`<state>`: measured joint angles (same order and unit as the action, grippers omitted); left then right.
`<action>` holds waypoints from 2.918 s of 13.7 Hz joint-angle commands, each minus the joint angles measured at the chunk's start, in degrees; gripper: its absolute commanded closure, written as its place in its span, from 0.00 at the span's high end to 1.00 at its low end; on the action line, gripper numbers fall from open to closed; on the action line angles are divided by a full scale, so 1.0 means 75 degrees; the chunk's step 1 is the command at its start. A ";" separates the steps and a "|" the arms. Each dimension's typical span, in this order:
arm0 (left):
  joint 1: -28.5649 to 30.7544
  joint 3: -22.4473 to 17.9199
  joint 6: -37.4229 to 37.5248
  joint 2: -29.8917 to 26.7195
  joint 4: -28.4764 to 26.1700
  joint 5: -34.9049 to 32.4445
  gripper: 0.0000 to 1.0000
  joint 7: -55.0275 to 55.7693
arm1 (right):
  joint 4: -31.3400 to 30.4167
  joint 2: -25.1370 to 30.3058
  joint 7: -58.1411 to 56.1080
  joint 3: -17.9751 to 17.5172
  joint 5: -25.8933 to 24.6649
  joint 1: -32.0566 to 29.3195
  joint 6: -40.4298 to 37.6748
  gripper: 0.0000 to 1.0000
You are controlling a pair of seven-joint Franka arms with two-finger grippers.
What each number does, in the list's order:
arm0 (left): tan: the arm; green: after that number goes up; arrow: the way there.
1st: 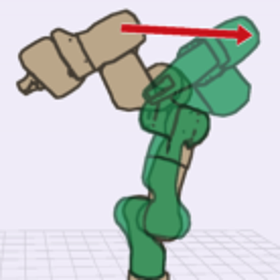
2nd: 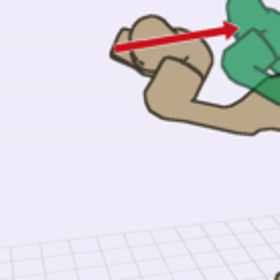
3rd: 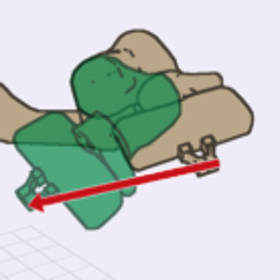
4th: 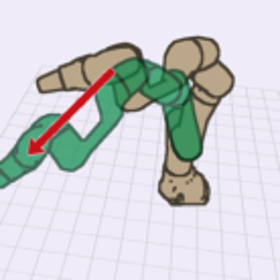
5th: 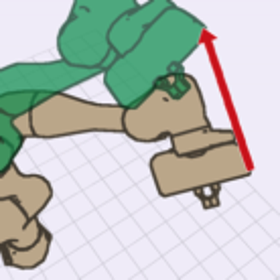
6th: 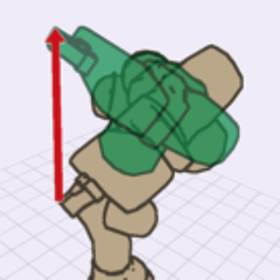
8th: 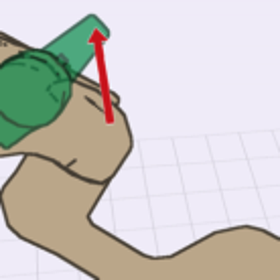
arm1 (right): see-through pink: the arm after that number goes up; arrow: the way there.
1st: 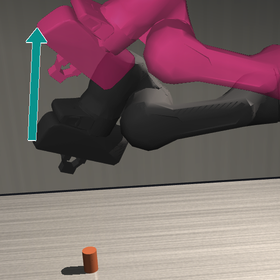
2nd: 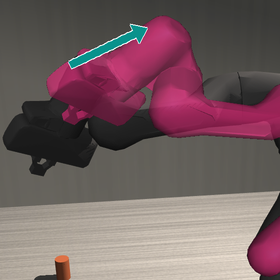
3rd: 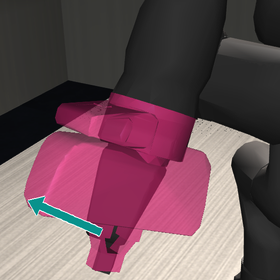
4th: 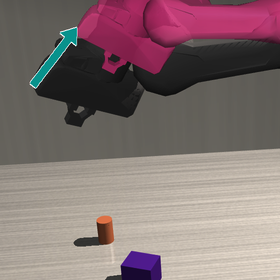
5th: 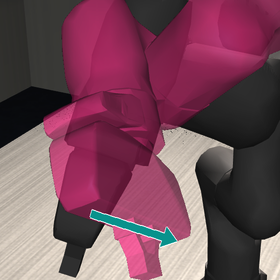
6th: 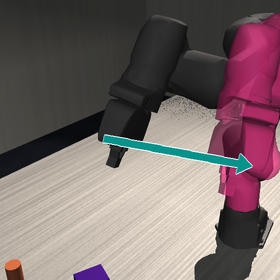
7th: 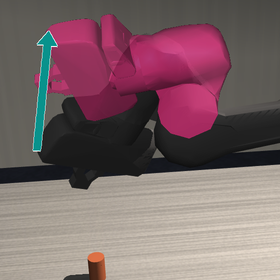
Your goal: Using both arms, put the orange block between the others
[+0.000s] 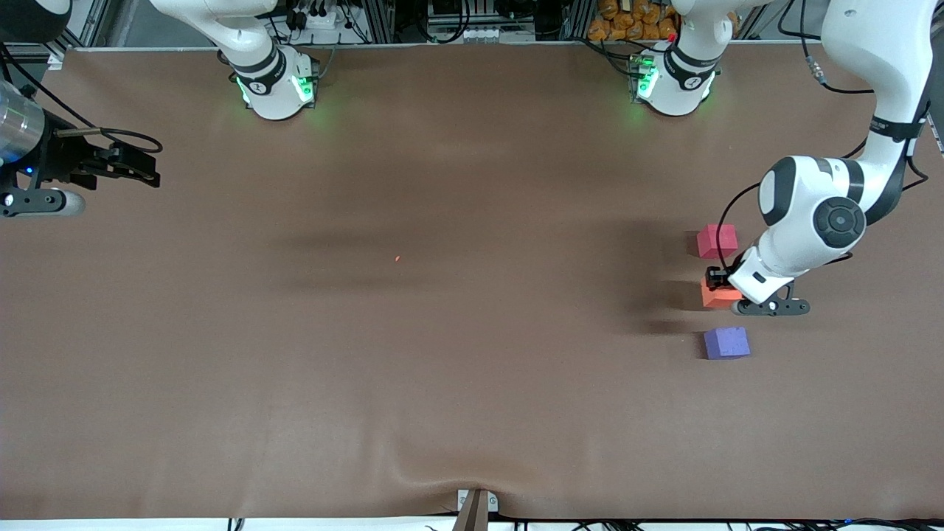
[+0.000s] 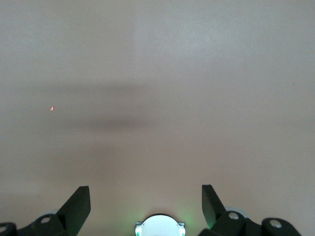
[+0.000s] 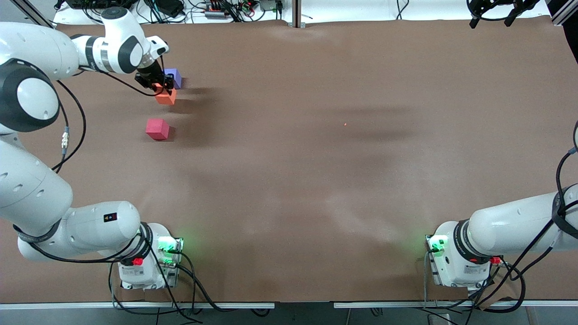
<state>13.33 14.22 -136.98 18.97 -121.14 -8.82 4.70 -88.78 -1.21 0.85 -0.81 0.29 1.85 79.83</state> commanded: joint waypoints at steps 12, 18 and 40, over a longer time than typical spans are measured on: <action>0.0391 0.0131 -0.0615 0.0611 0.0015 0.0156 0.00 -0.0614 | -0.0045 0.0056 0.0120 -0.0009 -0.0016 -0.0024 -0.0050 1.00; 0.0437 0.0131 -0.0615 0.0681 0.0038 0.0168 0.00 -0.0614 | -0.0045 0.0056 0.0121 -0.0009 -0.0027 -0.0035 -0.0050 1.00; 0.0391 0.0612 0.5004 -0.1182 0.4241 0.0646 1.00 -0.0591 | -0.0045 -0.0026 0.0121 0.0003 -0.0027 -0.0035 -0.0027 1.00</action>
<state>15.71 18.50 -105.73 11.42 -94.05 -6.85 1.44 -89.15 -1.43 0.90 -0.62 0.29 1.80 79.77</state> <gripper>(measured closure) 0.000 0.000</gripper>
